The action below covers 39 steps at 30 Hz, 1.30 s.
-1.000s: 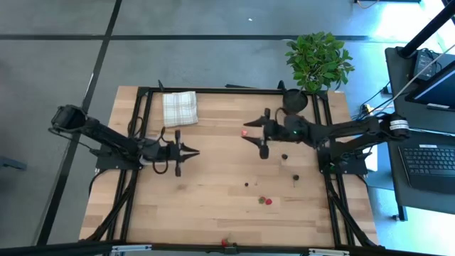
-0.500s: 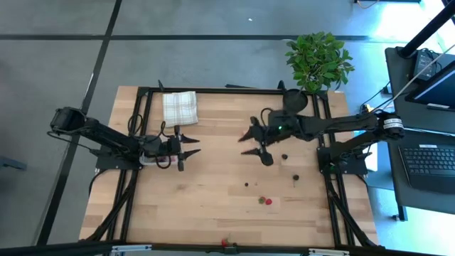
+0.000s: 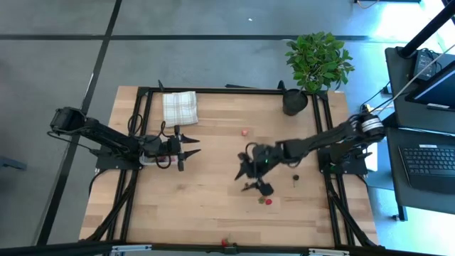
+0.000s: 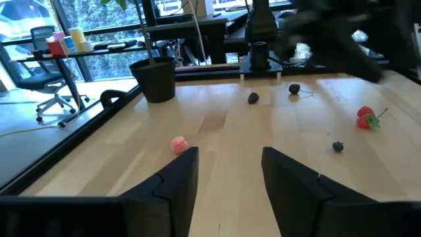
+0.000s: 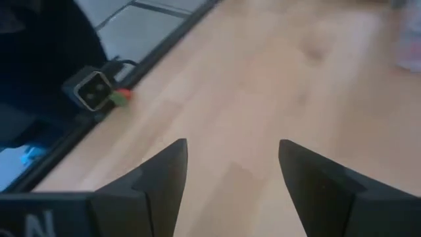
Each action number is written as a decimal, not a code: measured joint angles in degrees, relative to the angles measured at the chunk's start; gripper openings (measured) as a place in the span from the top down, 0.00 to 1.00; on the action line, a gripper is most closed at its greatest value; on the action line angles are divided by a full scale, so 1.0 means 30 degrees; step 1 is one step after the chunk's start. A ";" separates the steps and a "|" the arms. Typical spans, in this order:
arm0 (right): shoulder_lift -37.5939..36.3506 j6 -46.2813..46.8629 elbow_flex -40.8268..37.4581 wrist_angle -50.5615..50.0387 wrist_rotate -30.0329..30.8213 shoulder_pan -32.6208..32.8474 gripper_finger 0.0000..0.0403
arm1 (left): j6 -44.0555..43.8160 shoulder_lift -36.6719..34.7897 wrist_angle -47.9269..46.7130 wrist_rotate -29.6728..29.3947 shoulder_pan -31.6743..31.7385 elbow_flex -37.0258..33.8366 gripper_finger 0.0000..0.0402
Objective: Pick and placing Produce into tupperware
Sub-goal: Put the bottom red strawberry into the transparent bin
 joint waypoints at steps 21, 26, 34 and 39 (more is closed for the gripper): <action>0.7572 0.0617 0.5832 0.1063 0.1827 0.3835 0.40 | 0.0071 0.0000 -0.1741 0.0007 0.0000 0.0007 0.59; 0.8211 0.0854 0.5946 0.1310 0.1841 0.4903 0.40 | 0.0063 0.0000 -0.1977 0.0007 0.0000 0.0007 0.60; 0.9878 0.0854 0.7159 0.1977 0.2847 0.6233 0.40 | 0.0063 0.0000 -0.2371 0.0007 -0.0006 0.0007 0.58; 1.1582 0.0959 0.9319 0.1432 0.2863 0.6459 0.40 | 0.0049 0.0000 -0.3076 0.0007 -0.0007 0.0015 0.58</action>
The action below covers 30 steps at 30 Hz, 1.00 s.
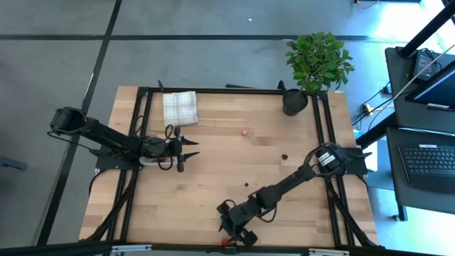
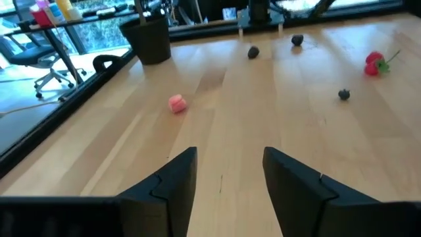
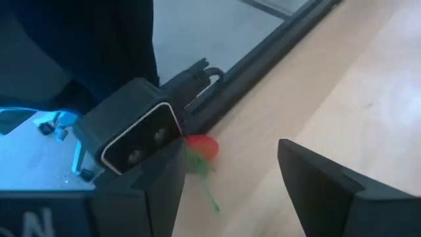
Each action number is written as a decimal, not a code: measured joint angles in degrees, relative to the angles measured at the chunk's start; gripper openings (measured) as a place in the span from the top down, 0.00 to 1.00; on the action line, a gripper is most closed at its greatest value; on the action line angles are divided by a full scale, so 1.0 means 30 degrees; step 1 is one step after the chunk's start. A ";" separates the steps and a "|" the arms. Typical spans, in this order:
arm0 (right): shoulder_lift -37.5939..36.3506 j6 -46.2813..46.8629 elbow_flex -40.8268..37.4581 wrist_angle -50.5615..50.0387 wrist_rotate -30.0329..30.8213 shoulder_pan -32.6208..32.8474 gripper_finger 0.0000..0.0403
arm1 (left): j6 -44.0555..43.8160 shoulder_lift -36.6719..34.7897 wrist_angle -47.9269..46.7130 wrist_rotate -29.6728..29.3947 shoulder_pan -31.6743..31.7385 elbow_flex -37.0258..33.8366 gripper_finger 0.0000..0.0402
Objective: Pick and placing Produce into tupperware
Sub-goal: Put the bottom red strawberry into the transparent bin
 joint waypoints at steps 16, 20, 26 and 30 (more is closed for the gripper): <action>0.0976 0.0070 0.1159 -0.2689 -0.0031 0.0523 0.48 | -0.0109 0.0000 -0.0406 0.0226 -0.0022 0.0000 0.60; 0.0976 0.0019 0.1159 -0.2894 0.0025 0.0516 0.60 | -0.0113 0.0000 -0.0424 0.0226 -0.0022 0.0000 0.59; 0.0976 0.0033 0.1159 -0.2945 0.0020 0.0508 0.76 | -0.0117 0.0000 -0.0683 0.0226 -0.0022 0.0000 0.60; 0.0976 0.0036 0.1159 -0.2960 -0.0001 0.0508 0.81 | -0.0117 0.0000 -0.1059 0.0226 -0.0022 0.0000 0.61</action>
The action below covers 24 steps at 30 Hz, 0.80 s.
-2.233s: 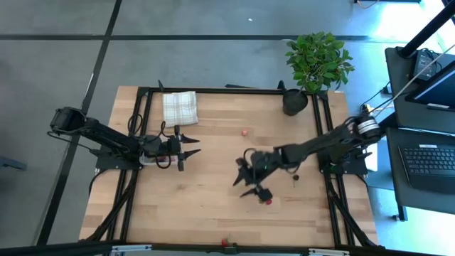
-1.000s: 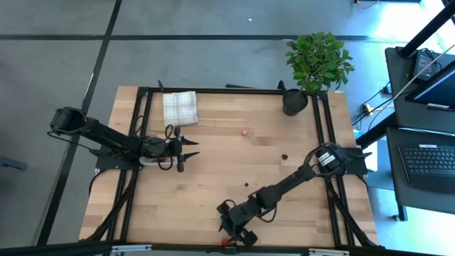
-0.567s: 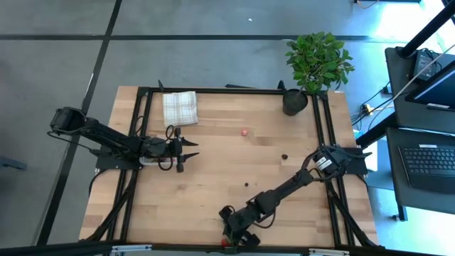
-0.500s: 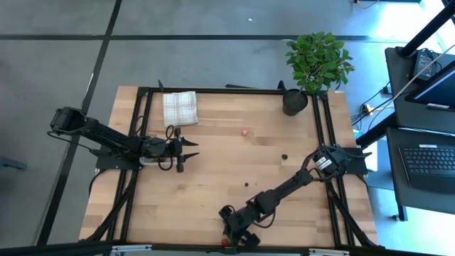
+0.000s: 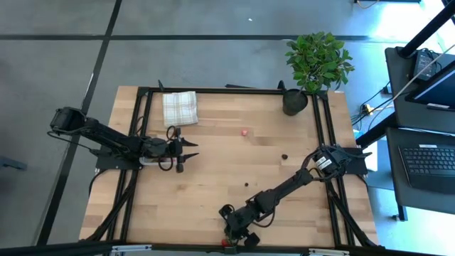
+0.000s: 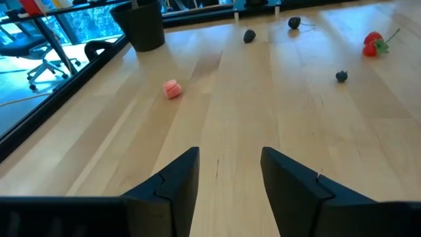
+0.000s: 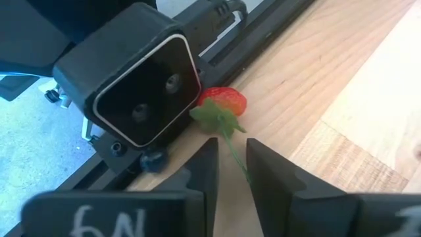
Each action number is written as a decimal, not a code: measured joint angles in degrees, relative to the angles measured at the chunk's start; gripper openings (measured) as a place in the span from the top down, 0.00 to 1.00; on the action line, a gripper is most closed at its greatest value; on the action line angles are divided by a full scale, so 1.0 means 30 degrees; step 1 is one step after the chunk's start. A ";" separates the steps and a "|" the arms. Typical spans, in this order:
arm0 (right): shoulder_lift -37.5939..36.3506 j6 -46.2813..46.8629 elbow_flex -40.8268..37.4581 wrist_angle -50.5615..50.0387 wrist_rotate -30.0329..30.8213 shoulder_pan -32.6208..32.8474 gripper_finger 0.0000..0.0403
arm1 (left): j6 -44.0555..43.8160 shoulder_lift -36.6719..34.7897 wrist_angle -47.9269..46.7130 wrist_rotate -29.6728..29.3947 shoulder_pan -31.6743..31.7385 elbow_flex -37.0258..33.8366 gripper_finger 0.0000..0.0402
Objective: Pick and placing Produce into tupperware
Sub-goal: Put the bottom red strawberry into the transparent bin
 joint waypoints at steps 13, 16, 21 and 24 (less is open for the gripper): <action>-0.0007 -0.0059 0.0000 -0.0022 -0.0050 0.0007 0.82 | 0.0000 0.0007 -0.0192 0.0000 0.0000 0.0000 0.59; -0.0007 -0.0085 0.0188 -0.0295 -0.0062 0.0007 0.82 | 0.0000 0.0001 -0.0192 0.0000 0.0000 0.0000 0.59; -0.0007 -0.0076 0.0843 -0.1145 -0.0073 0.0022 0.82 | 0.0000 0.0001 -0.0194 0.0000 0.0000 0.0000 0.59; -0.0007 -0.0076 0.0903 -0.1418 -0.0066 0.0022 0.82 | 0.0000 0.0001 -0.0214 0.0000 0.0000 -0.0007 0.59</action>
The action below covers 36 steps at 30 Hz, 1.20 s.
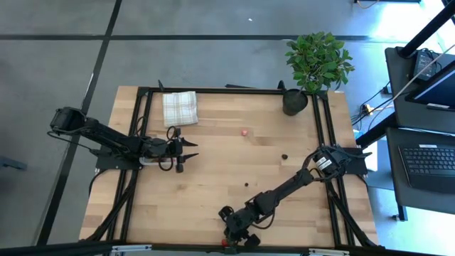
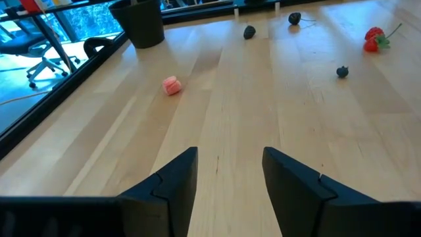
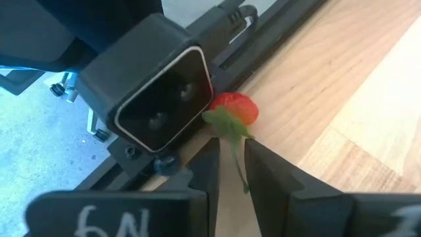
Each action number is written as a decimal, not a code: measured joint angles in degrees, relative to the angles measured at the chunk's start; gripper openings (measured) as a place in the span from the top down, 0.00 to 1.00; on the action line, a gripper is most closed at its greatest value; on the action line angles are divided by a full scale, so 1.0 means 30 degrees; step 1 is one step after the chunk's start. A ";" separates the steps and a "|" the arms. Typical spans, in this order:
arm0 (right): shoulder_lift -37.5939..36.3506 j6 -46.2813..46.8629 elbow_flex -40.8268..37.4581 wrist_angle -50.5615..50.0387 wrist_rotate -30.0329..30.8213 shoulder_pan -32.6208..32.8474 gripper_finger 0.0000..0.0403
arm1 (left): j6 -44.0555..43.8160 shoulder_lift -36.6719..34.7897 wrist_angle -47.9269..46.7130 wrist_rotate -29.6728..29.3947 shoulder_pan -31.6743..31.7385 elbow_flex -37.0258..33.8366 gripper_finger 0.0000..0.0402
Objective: Pick and placing Produce into tupperware
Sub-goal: Put the bottom red strawberry into the transparent bin
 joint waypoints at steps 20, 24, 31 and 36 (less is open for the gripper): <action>-0.0345 0.6092 0.0062 -0.1835 0.1238 -0.1739 0.99 | -0.1966 0.0004 -0.0638 0.1612 -0.0029 -0.0013 0.59; -0.1269 0.7380 0.0015 -0.2833 0.3457 -0.3281 0.99 | -0.3745 0.0000 0.0041 0.2360 -0.0029 -0.0015 0.59; -0.3344 0.8917 0.0022 -0.2819 0.6290 -0.6350 1.00 | -0.3875 -0.0001 0.4331 0.2909 -0.0036 -0.0015 0.59; -0.4443 0.9653 0.0042 -0.2801 0.7531 -0.7720 1.00 | -0.0891 -0.0310 0.8015 0.3665 -0.0036 0.0004 0.59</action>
